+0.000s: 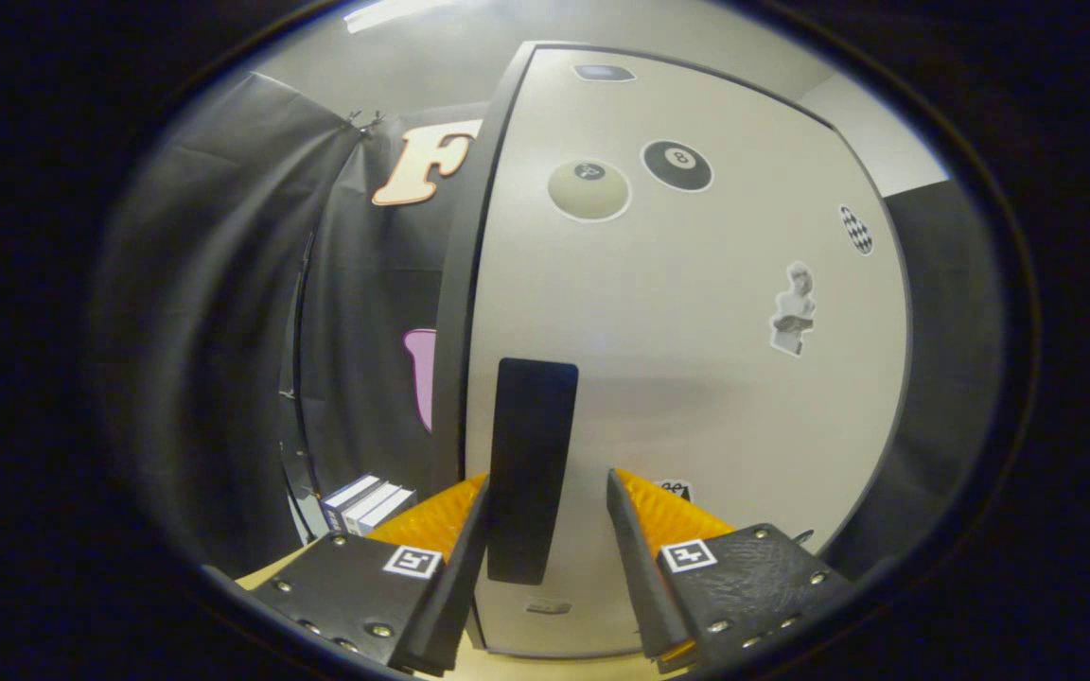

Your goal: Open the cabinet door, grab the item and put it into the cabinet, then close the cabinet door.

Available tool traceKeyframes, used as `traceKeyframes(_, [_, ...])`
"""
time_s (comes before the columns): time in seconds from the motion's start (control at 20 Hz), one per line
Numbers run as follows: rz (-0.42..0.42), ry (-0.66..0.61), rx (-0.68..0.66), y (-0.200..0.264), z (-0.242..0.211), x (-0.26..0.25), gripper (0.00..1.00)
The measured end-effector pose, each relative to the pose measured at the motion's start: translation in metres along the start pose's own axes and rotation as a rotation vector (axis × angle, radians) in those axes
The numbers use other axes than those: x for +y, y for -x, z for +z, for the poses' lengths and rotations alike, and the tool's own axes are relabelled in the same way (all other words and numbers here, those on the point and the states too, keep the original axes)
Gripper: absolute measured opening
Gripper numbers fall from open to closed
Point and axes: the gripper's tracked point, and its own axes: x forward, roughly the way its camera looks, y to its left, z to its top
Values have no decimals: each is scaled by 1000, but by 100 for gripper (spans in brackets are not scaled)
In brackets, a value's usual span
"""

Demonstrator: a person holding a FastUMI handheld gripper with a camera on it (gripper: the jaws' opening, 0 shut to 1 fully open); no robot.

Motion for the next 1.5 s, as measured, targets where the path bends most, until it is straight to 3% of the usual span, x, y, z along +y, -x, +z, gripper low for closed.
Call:
traceKeyframes(0.05, [22, -3, 1, 0, -1, 5, 70])
traceKeyframes(0.2, [41, -27, 8, 1, -2, 15, 32])
traceKeyframes(0.3, [50, -58, 25, -1, -4, 14, 31])
traceKeyframes(0.35, [58, -60, 34, -2, -4, 15, 21])
traceKeyframes(0.45, [48, -67, 41, 2, -6, 12, 21])
traceKeyframes(0.55, [53, -70, 42, 7, -7, 12, 8])
traceKeyframes(0.95, [79, -42, 61, 76, -4, -10, 8])
traceKeyframes(1.5, [24, -70, 92, 156, -6, -58, 8])
